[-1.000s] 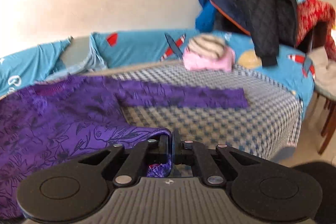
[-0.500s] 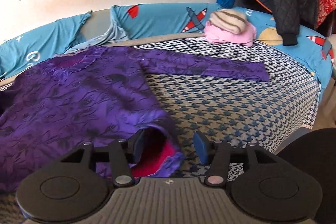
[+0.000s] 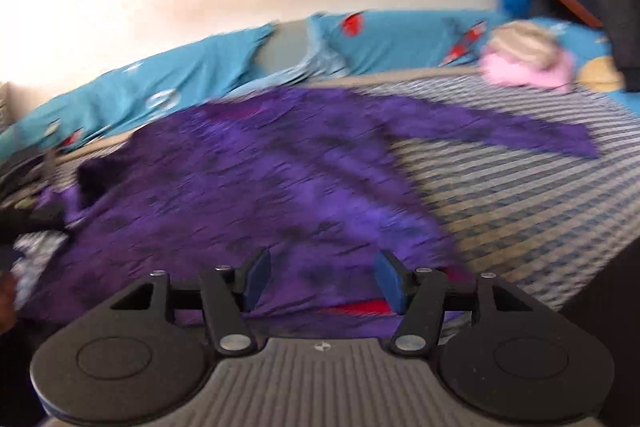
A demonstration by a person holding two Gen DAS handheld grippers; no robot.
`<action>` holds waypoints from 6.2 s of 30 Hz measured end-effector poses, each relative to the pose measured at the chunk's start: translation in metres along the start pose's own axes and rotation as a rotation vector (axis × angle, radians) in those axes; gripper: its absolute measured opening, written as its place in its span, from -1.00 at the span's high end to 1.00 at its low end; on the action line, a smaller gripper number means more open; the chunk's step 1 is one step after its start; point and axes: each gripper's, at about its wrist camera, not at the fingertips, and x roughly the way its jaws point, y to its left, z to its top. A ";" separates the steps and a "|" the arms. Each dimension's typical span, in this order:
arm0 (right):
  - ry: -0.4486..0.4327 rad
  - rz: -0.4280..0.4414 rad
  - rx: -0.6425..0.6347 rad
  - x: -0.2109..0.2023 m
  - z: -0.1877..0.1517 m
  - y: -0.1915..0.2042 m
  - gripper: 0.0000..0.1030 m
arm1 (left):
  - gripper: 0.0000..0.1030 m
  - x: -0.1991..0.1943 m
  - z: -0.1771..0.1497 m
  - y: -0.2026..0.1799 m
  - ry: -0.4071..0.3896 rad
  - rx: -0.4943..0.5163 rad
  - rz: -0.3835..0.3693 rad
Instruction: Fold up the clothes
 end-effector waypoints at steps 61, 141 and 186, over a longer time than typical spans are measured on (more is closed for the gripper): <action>-0.079 0.390 0.273 0.066 0.059 0.024 0.89 | -1.00 -0.061 -0.087 -0.054 0.031 0.413 -0.371; 0.219 0.335 -0.610 0.035 -0.010 0.091 0.87 | -1.00 -0.008 -0.017 0.017 0.052 -0.023 -0.206; 0.155 0.400 -0.776 0.072 -0.037 0.156 0.88 | -1.00 -0.016 -0.021 0.020 0.056 -0.037 -0.218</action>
